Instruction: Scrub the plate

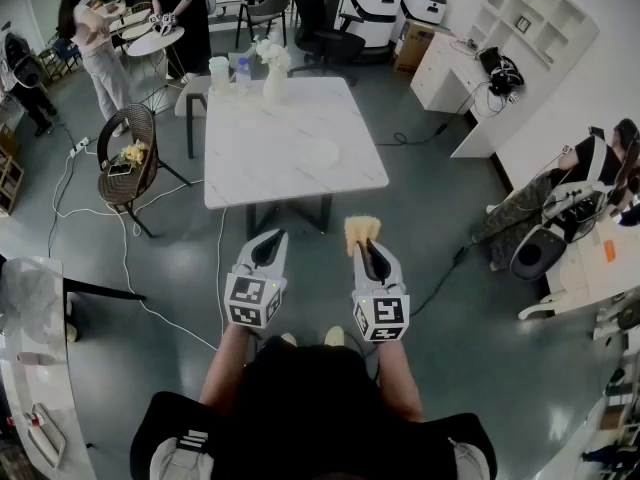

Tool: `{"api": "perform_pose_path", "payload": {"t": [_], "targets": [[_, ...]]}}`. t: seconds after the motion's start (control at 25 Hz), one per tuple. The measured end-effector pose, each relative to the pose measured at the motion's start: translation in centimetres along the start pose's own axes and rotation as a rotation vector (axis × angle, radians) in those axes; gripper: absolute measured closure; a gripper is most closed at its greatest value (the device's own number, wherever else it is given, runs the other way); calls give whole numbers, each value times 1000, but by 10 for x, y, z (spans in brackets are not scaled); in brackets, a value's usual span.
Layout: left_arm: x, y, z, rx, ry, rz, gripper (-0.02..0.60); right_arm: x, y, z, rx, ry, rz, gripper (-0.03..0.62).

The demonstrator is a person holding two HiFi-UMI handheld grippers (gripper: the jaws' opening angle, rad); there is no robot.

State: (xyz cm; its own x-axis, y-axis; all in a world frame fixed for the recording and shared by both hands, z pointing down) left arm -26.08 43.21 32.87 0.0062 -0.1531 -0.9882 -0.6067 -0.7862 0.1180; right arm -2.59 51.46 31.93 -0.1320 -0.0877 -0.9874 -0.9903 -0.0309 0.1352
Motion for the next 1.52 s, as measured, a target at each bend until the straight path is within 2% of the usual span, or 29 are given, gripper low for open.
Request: {"api": "perform_pose_path", "payload": {"t": [0.68, 0.92, 1.16, 1.52], "targets": [[-4, 13, 0, -31, -1, 19, 574, 5, 15, -3, -29, 3, 23, 526], [-5, 14, -10, -44, 3, 25, 574, 4, 6, -10, -41, 22, 11, 526], [-6, 22, -26, -21, 18, 48, 574, 2, -4, -33, -17, 45, 8, 526], [-5, 36, -82, 21, 41, 52, 574, -8, -41, -93, 26, 46, -15, 526]]}}
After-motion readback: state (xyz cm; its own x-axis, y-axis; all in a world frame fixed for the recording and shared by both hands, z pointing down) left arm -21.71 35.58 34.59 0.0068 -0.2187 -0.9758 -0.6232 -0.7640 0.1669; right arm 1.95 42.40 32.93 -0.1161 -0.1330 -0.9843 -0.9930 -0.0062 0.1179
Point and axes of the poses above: the fingertips, and each gripper's own axes: z backward along the fingers, y to its left, x out of its top, the point moved 10 cm from there along z, backward along the fingers, and after that the axes turned 10 degrees about -x, right-handed, at the moved point
